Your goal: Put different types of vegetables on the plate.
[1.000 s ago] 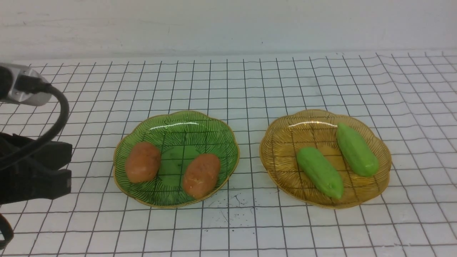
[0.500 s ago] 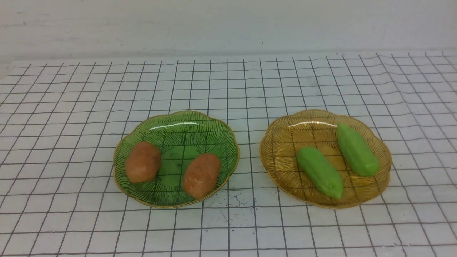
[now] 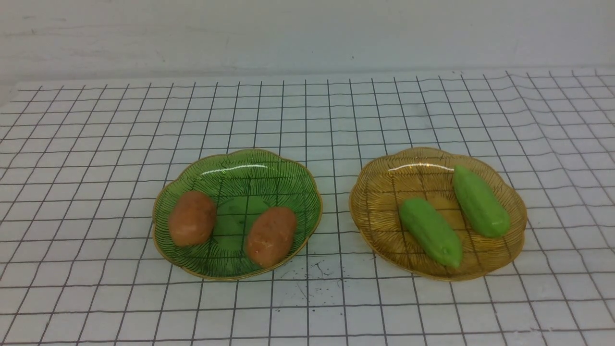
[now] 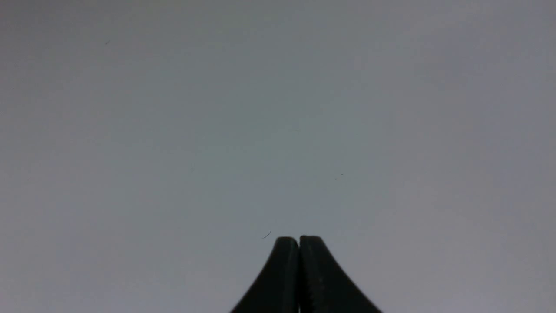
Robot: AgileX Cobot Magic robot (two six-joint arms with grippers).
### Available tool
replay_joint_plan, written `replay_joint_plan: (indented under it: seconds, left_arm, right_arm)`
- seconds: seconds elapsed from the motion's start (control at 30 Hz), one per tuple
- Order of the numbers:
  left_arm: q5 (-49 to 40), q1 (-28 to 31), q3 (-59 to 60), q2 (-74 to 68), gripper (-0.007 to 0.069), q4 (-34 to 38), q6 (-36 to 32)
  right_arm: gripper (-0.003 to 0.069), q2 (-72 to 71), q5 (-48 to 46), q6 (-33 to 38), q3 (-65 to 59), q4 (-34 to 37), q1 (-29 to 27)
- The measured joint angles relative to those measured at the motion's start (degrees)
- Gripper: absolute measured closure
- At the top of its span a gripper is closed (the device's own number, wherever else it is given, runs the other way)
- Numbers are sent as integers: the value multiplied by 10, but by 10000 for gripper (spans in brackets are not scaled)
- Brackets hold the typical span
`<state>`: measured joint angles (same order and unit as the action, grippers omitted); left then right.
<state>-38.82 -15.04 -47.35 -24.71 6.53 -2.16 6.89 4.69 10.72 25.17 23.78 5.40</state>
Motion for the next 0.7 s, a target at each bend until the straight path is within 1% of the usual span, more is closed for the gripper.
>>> replay_joint_plan:
  seconds: [0.17,0.33,0.4,0.47,0.5,0.53,0.7]
  left_arm:
    - [2,0,8,5,632,-7,0]
    - [68,8,109,66,632,-57,0]
    - [113,30,191,114,632,-69,-2]
    - [133,51,250,147,632,-73,-7]
    - [145,65,279,163,632,-73,-11]
    - [160,88,334,193,632,-73,-20]
    - [173,135,450,249,632,-71,-30]
  right_arm:
    - [673,0,0,0,0,0,0]
    - [673,0,0,0,0,0,0]
    - [673,0,1,0,0,0,0]
    - [673,0,1,0,0,0,0]
    - [673,0,1,0,0,0,0]
    - [673,0,1,0,0,0,0]
    - [673,0,2,0,0,0,0]
